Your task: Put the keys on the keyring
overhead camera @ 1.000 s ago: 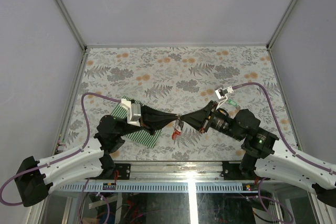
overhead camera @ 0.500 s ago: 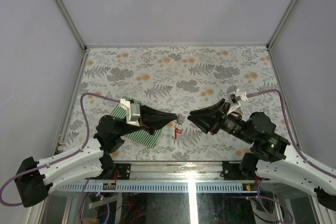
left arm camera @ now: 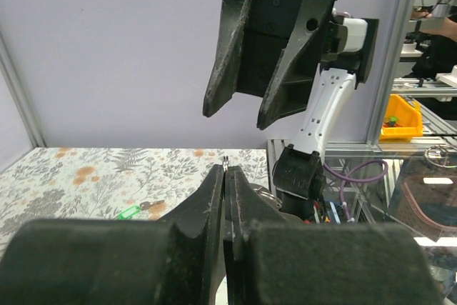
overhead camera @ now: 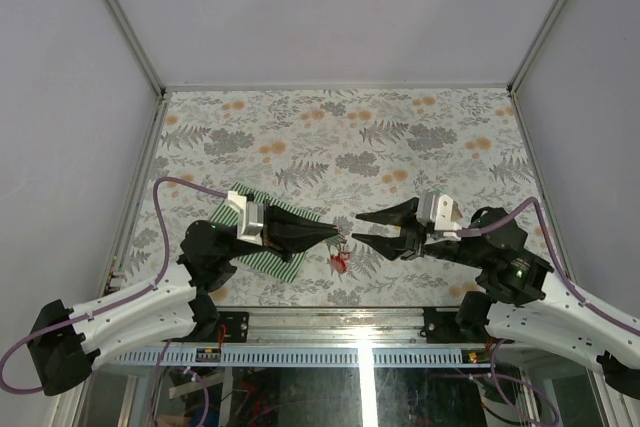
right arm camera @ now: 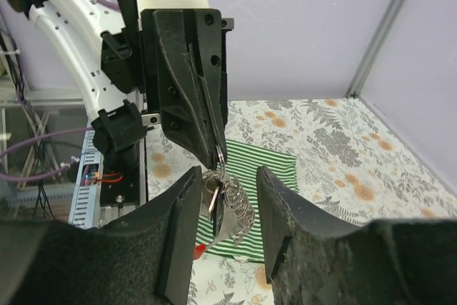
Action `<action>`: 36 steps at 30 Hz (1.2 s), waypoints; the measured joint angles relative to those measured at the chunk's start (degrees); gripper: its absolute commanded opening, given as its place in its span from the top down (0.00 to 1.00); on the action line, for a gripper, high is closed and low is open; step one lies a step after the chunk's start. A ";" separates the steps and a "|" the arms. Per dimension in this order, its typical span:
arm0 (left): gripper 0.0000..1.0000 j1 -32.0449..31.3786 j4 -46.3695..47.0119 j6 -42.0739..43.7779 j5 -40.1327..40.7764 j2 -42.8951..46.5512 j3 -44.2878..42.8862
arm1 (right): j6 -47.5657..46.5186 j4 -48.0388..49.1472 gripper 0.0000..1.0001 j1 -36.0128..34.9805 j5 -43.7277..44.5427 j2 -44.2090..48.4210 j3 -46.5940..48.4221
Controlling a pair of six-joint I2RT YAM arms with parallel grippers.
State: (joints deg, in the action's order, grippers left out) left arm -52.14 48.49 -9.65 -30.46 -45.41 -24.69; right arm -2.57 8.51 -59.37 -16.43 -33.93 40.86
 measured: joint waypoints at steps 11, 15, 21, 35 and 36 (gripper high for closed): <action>1.00 0.00 2.67 -1.46 -4.90 -0.28 -1.64 | -5.38 -3.30 0.66 0.00 -7.65 -4.85 3.93; 1.00 0.00 3.06 -1.70 -5.68 -0.28 -1.75 | -5.49 -3.32 0.66 0.00 -8.59 -5.07 3.93; 1.00 0.00 3.23 -1.99 -6.49 -0.28 -1.84 | -5.46 -3.17 0.68 0.00 -9.70 -5.88 3.93; 1.00 0.00 3.39 -2.10 -7.15 -0.85 -1.88 | -5.44 -3.02 0.77 0.00 -11.74 -7.58 3.96; 1.00 0.00 3.39 -2.10 -7.15 -0.85 -1.88 | -5.44 -3.02 0.78 0.00 -11.74 -7.58 3.96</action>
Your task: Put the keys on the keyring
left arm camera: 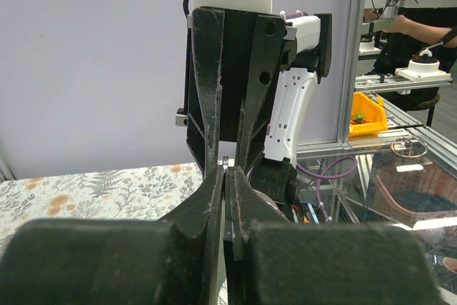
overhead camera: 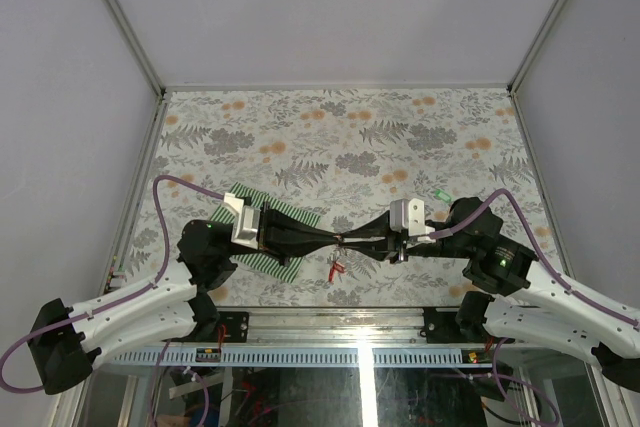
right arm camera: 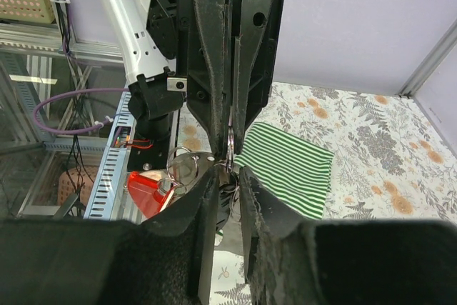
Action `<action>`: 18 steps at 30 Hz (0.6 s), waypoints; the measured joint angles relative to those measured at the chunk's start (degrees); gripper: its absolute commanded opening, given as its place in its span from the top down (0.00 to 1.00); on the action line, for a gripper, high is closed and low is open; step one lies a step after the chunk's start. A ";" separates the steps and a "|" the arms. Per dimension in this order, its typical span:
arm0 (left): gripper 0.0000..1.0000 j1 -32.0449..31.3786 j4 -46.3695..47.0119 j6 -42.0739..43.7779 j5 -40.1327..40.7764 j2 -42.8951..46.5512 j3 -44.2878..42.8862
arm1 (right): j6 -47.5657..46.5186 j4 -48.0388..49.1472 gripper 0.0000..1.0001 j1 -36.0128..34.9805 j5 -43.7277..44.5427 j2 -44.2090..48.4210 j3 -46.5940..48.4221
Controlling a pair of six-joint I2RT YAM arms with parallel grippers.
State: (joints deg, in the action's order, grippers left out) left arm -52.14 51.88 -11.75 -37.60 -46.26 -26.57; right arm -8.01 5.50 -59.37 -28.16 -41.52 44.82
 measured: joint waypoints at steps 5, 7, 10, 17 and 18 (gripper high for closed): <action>1.00 0.00 0.00 0.00 0.00 -0.07 0.00 | 0.00 0.00 0.82 0.00 0.00 0.00 0.00; 1.00 0.00 0.00 0.00 0.02 -0.07 0.00 | 0.02 0.00 0.83 0.00 -0.02 0.00 0.00; 1.00 0.00 0.00 0.00 0.00 -0.07 0.00 | 0.02 0.00 0.88 0.00 -0.02 0.00 0.02; 1.00 0.00 -0.02 0.02 0.07 -0.04 -0.09 | -0.04 -0.98 1.00 0.00 -0.46 -0.04 0.72; 0.99 0.00 -0.04 0.04 0.07 -0.04 -0.17 | -0.07 -1.68 1.00 0.00 -0.52 -0.17 1.25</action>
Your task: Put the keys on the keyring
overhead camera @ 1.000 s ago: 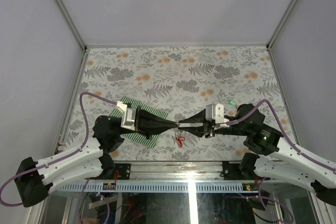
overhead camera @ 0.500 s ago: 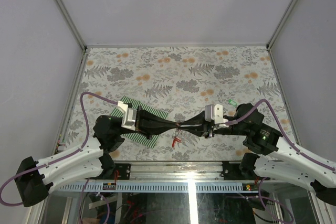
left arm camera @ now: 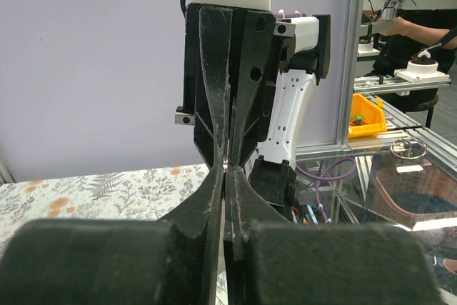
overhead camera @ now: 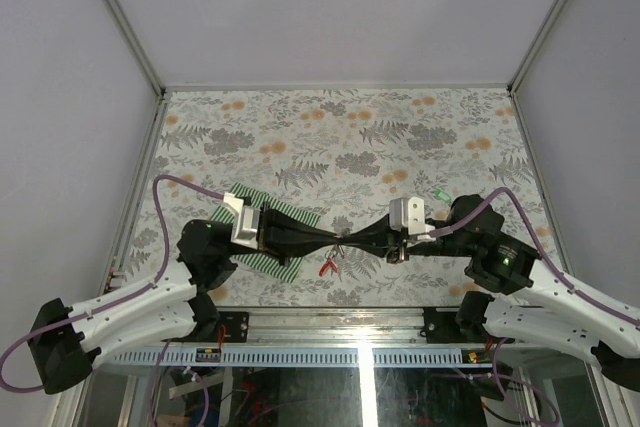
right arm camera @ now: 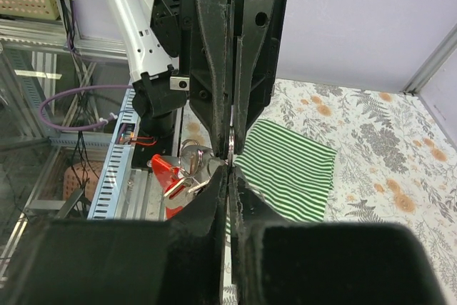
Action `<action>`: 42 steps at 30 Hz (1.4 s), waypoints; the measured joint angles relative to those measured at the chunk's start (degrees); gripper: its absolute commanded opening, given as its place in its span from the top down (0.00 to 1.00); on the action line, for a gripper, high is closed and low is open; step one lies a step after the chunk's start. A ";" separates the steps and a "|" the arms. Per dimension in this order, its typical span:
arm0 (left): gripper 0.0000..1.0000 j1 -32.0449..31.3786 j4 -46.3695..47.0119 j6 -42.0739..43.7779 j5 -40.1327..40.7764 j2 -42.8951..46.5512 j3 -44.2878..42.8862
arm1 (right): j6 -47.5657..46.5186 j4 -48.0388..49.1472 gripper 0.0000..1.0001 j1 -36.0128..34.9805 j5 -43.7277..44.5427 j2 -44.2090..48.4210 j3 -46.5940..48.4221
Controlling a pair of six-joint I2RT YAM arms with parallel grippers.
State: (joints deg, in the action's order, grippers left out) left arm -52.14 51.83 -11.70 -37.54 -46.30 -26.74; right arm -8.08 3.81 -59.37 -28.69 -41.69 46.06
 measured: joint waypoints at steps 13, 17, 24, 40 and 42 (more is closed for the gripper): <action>0.67 0.00 -12.02 5.35 1.75 2.58 -3.82 | -4.07 -26.86 1.00 0.00 2.97 -6.69 19.89; 0.67 -0.02 -16.06 6.84 2.62 3.34 -4.59 | -5.38 -36.87 1.00 0.00 4.96 -11.23 26.82; 0.67 0.00 -19.43 7.48 3.13 2.16 -5.40 | -6.47 -48.46 1.00 0.00 8.09 -15.76 29.44; 0.65 -0.02 -21.24 3.21 8.07 -1.20 -5.40 | 1.18 -46.73 1.00 0.00 18.49 -15.17 29.38; 0.65 -0.07 -20.52 2.75 9.11 -1.42 -5.38 | 3.37 -45.38 1.00 0.00 19.71 -14.86 29.14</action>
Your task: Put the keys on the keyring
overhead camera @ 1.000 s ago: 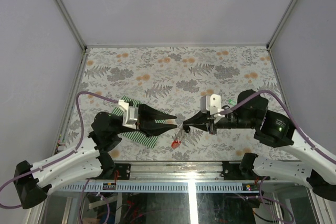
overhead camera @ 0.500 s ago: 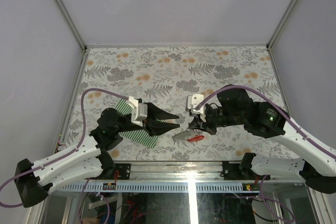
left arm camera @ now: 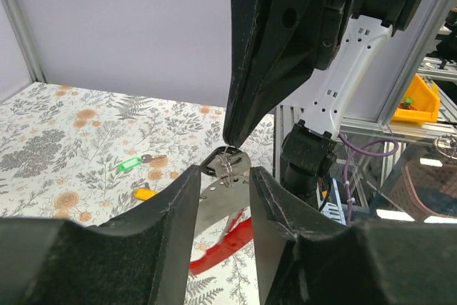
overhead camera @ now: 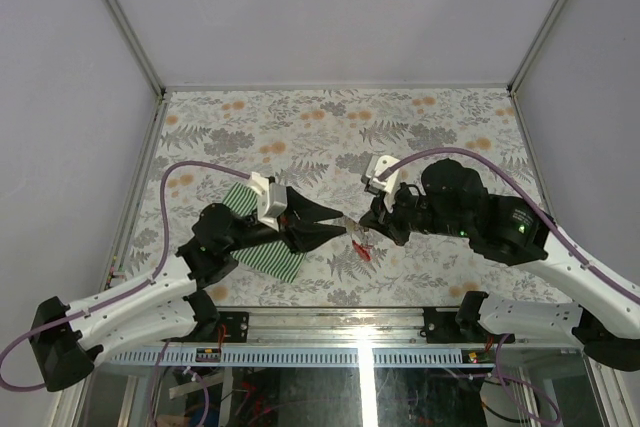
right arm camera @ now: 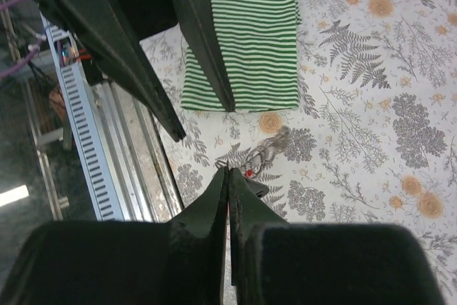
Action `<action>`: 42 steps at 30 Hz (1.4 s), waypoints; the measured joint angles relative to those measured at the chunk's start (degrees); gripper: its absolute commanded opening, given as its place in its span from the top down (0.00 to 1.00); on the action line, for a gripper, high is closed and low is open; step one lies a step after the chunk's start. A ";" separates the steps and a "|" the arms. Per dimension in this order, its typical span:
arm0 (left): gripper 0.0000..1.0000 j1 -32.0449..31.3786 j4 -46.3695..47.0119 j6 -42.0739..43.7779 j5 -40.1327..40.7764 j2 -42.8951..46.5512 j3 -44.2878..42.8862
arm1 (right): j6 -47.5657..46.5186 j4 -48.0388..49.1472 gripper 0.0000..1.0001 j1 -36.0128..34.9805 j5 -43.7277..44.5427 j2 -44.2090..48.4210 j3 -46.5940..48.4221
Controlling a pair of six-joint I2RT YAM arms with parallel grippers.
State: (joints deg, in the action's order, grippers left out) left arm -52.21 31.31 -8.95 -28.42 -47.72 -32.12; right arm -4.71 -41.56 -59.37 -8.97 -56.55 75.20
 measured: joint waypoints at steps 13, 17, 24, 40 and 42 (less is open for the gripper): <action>0.66 -0.68 1.44 0.68 2.51 -3.63 0.00 | 7.41 4.81 1.00 0.00 2.03 0.28 -1.79; 0.66 -0.74 1.44 0.83 1.84 -4.42 0.00 | 7.98 5.07 1.00 0.00 2.03 0.28 -1.99; 0.82 -1.09 1.42 1.18 1.14 -5.25 -0.02 | 8.33 5.09 1.00 0.00 2.03 0.35 -1.99; 1.00 -1.40 0.79 3.39 0.42 -4.98 -0.44 | 8.90 5.25 1.00 0.00 3.43 1.33 -1.99; 1.00 -1.40 0.72 3.76 0.44 -4.15 -0.44 | 9.03 5.05 1.00 0.00 4.31 1.81 -1.99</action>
State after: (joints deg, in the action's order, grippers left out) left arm -53.60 32.03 -5.19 -27.99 -51.88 -32.56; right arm 4.32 -36.51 -59.37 -4.67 -54.74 73.21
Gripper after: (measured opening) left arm 0.016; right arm 0.009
